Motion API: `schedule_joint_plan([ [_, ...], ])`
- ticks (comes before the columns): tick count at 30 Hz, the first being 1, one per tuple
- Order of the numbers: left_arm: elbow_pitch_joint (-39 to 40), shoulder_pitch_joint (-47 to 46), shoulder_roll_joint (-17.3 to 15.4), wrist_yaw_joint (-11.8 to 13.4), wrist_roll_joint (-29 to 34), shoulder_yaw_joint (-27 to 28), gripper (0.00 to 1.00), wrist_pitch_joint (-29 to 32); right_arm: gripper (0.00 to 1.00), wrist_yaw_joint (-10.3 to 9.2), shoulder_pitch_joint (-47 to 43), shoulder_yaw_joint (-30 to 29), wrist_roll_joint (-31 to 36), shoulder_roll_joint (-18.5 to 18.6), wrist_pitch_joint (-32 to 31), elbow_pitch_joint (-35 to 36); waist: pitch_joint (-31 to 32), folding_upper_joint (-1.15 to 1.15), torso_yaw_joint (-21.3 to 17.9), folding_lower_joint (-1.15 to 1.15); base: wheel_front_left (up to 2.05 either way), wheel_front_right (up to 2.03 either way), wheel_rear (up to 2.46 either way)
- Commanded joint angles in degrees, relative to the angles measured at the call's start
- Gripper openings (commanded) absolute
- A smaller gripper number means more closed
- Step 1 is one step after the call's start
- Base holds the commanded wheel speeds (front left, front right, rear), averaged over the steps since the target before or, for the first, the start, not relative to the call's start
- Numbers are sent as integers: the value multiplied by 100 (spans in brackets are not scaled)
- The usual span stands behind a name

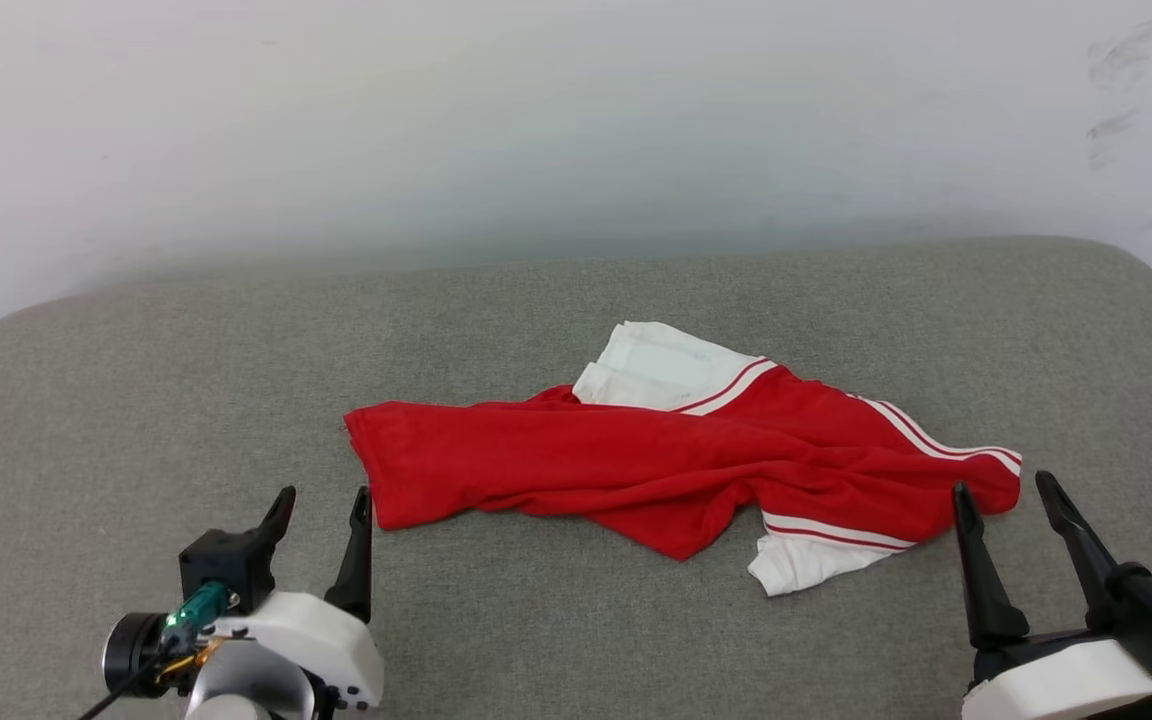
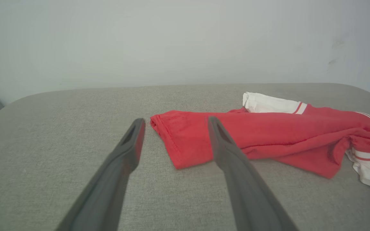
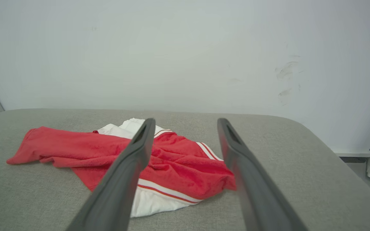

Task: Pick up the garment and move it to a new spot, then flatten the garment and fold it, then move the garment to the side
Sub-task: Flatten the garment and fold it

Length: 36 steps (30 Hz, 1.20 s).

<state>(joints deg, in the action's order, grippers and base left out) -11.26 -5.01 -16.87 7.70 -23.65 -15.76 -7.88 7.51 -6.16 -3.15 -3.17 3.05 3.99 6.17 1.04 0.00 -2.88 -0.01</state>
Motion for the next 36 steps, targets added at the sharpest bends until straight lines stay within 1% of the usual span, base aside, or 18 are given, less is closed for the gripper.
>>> schedule_joint_plan([
  [1, -33, -219, -42, -77, -27, -64, 100, 177, 100, -4, -60, 43, -96, -23, -4, 93, -45, 0, -60, 1, 0, 0, 0],
  [3, -88, -459, -59, -198, -63, -154, 100, 432, 100, -4, -37, 81, -152, -24, -31, 139, -122, 0, -110, 1, 0, 0, 0],
  [6, -218, -988, -146, -465, -108, -304, 100, 907, 100, -4, 93, 137, -216, -24, -18, 205, -362, 0, -199, 1, 0, 0, 0],
  [11, -670, -1870, -326, -1030, -268, -622, 100, 2075, 100, -4, 307, 224, -305, -24, 67, 167, -765, 0, -376, 1, 0, 0, 0],
  [14, -941, -2261, -423, -1254, -423, -767, 100, 2734, 100, -4, 413, 251, -337, -24, 123, 112, -1003, 0, -472, 1, 0, 0, 0],
  [18, -1286, -2606, -547, -1410, -651, -956, 100, 3481, 100, -4, 544, 287, -361, -22, 211, 27, -1291, 0, -573, 1, 0, 0, 0],
  [23, -1723, -2796, -657, -1486, -924, -1253, 100, 4330, 100, -4, 725, 336, -390, -23, 358, -98, -1515, 0, -669, 1, 0, 0, 0],
  [24, -1723, -2796, -657, -1486, -924, -1253, 100, 4330, 100, -4, 725, 336, -390, -23, 358, -98, -1515, 0, -669, 1, 0, 0, 0],
  [27, -1939, -2729, -698, -1495, -1023, -1496, 100, 4701, 100, -4, 792, 363, -433, -23, 423, -182, -1577, 0, -705, 1, 0, 0, 0],
  [28, -1985, -2701, -681, -1503, -1099, -1557, 95, 4801, 100, -4, 811, 371, -432, -23, 443, -208, -1583, 0, -711, 1, 0, 0, 0],
  [29, -2025, -2668, -675, -1509, -1166, -1614, 69, 4891, 100, -4, 830, 381, -434, -23, 455, -236, -1581, 0, -715, 1, 0, 0, 0],
  [30, -2055, -2635, -682, -1513, -1215, -1669, 16, 4968, 100, -4, 841, 387, -434, -23, 471, -261, -1567, 0, -715, 1, 0, 0, 0],
  [31, -2058, -2619, -684, -1516, -1273, -1683, 0, 4976, 100, -4, 850, 382, -434, -23, 487, -278, -1544, 0, -708, 1, 0, 0, 0],
  [36, -1850, -2690, -701, -1522, -1365, -1658, 0, 4515, 100, -4, 813, 306, -382, -22, 478, -328, -1373, 0, -601, 1, 0, 0, 0],
])
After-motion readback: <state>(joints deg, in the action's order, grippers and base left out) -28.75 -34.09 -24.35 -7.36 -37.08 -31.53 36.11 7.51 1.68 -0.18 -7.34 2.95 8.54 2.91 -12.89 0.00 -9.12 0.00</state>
